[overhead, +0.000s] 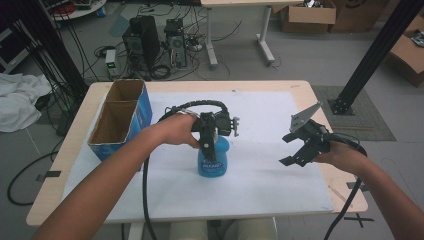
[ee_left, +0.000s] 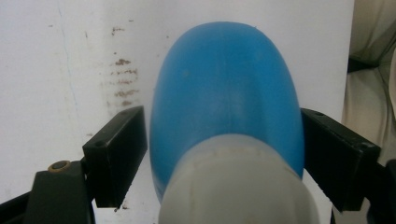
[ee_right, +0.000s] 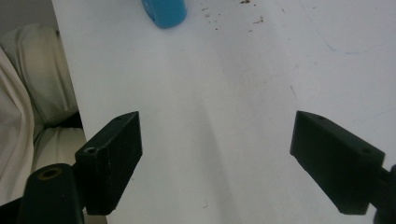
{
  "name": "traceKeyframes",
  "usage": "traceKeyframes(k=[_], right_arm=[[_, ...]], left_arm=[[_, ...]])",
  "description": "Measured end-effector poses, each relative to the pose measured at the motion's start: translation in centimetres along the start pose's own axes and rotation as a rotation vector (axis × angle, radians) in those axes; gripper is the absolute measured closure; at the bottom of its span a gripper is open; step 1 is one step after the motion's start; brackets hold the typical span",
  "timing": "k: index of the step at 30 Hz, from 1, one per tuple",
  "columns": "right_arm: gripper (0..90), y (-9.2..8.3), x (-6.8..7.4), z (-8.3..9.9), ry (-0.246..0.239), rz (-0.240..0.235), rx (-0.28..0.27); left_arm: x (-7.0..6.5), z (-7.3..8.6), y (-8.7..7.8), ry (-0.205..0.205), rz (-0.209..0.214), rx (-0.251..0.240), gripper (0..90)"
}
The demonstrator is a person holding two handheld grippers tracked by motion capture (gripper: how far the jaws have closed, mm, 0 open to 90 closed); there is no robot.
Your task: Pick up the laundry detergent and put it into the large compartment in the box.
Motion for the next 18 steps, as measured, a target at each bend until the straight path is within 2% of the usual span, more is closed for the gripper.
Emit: traceKeyframes(k=[18], right_arm=[[17.1,-0.04,0.06,-0.06,0.002,-0.003,-0.005]], left_arm=[[0.01,0.24,-0.14,-0.005,-0.012,-0.012,25.2]])
Point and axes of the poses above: each handheld gripper's, and its own axes: y roughly forward along the jaws, z roughly out of its underside, x roughly to its left, the point moved 5 cm from there along y, roughly forward along the jaws, and after that the axes turned 10 degrees about x, right-handed, at the moved point
